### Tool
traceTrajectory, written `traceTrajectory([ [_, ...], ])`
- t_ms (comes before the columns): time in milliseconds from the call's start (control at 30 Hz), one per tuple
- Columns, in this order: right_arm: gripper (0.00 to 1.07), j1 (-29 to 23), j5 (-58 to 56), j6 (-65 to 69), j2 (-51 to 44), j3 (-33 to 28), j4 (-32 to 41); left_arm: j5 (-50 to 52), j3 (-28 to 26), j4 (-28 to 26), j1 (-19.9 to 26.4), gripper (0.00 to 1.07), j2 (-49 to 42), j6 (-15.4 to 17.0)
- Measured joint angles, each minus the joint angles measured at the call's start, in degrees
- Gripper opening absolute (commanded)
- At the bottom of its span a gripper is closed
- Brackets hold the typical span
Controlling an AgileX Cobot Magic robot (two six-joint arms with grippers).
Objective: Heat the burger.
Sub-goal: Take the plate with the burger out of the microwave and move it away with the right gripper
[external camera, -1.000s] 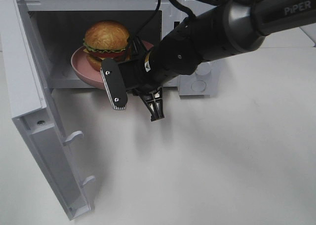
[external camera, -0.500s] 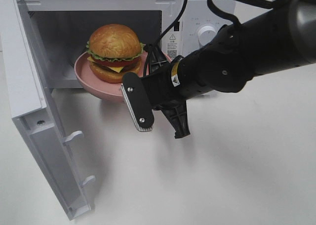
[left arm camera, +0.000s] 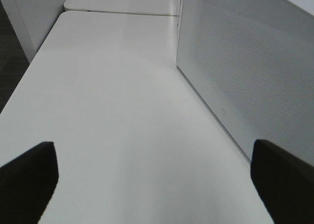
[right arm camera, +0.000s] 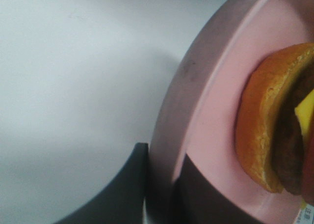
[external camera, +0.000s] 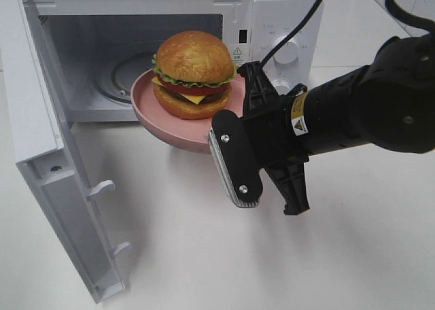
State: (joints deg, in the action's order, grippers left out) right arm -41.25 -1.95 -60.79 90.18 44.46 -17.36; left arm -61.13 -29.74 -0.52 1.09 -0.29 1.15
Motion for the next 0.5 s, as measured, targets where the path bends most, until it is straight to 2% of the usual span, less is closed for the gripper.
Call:
traceTrajectory([
  [500,0.0,-0.8,-9.9,4.0,-16.5,-9.9,-0.6,0.0,0.0,0.0,0.0,1.0,0.0,0.0],
])
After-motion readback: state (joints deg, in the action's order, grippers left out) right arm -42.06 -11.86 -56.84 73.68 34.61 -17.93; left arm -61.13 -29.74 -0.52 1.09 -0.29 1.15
